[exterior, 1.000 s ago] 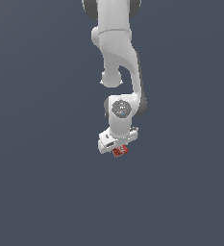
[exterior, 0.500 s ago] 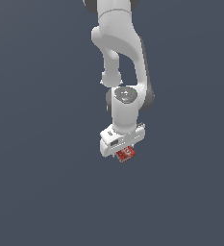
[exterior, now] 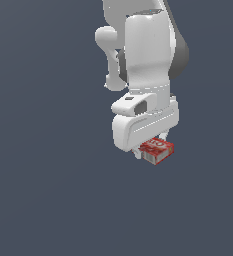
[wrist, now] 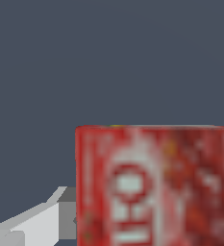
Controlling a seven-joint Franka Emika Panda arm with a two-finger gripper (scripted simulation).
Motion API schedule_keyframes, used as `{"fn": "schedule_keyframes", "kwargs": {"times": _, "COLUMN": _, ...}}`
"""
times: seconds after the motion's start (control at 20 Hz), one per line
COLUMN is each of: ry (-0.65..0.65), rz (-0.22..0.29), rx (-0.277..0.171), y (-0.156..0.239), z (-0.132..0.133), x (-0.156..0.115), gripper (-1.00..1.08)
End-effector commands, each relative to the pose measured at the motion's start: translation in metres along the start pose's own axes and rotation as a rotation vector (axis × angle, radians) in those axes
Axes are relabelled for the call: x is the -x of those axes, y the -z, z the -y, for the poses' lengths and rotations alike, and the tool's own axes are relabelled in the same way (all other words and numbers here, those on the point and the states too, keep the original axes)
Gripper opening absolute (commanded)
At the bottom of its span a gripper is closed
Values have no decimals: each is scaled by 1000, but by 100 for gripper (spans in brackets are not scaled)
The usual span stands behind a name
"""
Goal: Pick up the object and move it to a goal position.
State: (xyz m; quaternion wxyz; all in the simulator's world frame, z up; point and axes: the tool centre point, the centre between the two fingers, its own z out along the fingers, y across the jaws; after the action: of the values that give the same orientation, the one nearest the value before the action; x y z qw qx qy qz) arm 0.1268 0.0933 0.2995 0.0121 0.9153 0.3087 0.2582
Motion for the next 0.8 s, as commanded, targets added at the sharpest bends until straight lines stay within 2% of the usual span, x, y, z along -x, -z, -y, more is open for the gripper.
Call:
{"fn": "schedule_keyframes", "kwargs": {"times": 0.0, "ry": 38, "rz": -85, "rx": 23, "y": 42, "z": -5, "x": -34, "gripper": -100}}
{"fn": "schedule_keyframes", "kwargs": {"times": 0.15, "ry": 71, "rz": -163, "rx": 43, "y": 82, "z": -7, "x": -62, "gripper": -100}}
{"fn": "schedule_keyframes", "kwargs": {"times": 0.35, "ry": 99, "rz": -234, "rx": 59, "y": 121, "z": -8, "x": -83, "gripper": -100}}
{"fn": "schedule_keyframes", "kwargs": {"times": 0.55, "ry": 116, "rz": -275, "rx": 68, "y": 144, "z": -8, "x": -95, "gripper": -100}}
{"fn": "schedule_keyframes", "kwargs": {"times": 0.75, "ry": 122, "rz": -293, "rx": 71, "y": 154, "z": -8, "x": -99, "gripper": -100}}
